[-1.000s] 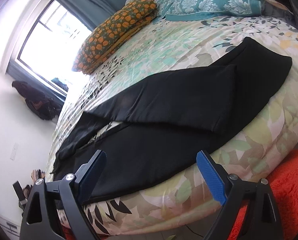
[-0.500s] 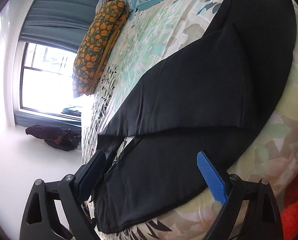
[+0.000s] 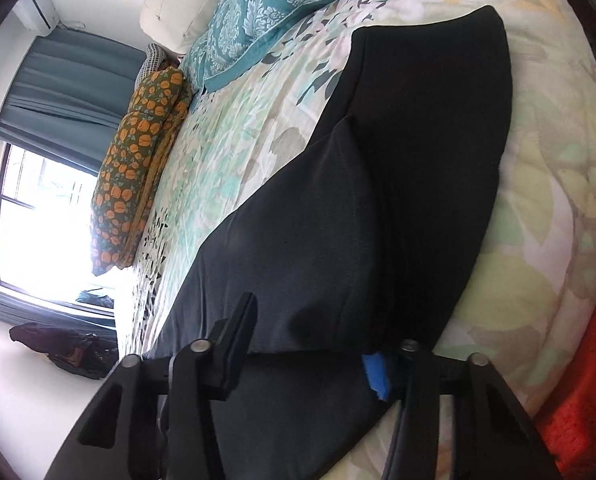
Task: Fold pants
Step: 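Grasp the trouser leg hem again with the right tool and lift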
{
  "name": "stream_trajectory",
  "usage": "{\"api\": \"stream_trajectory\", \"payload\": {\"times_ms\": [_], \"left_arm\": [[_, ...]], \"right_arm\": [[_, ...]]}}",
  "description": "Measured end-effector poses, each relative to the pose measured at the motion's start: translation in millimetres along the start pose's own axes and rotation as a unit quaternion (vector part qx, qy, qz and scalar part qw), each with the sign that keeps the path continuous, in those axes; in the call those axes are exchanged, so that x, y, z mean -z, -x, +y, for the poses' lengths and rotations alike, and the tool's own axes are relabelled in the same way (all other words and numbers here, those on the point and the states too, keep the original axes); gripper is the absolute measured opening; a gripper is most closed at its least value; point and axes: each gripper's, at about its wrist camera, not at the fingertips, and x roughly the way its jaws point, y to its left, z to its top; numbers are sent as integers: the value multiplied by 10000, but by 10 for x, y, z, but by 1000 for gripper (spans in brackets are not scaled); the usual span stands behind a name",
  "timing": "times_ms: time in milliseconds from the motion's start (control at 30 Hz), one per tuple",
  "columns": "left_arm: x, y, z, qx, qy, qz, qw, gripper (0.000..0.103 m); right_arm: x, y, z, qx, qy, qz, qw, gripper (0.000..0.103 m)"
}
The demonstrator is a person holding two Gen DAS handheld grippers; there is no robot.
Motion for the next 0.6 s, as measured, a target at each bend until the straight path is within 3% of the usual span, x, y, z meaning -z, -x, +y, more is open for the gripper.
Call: {"api": "stream_trajectory", "payload": {"times_ms": [167,300,500,600], "left_arm": [[-31,38,-152,59,-255,-25,9997,102],[-189,13,-254,330,-224,50,9992,102],[-793,-211,-472,893,-185,226,9956,102],[-1184,-454,-573,853,-165,293,9958,102]], "right_arm": [[-89,192,210,-282,641,-174,9974,9],[-76,478,613,-619,1533,-507,9849,9],[24,698,965,-881,2292,-799,9661,9],[61,724,989,-936,2388,-821,9631,9]]}}
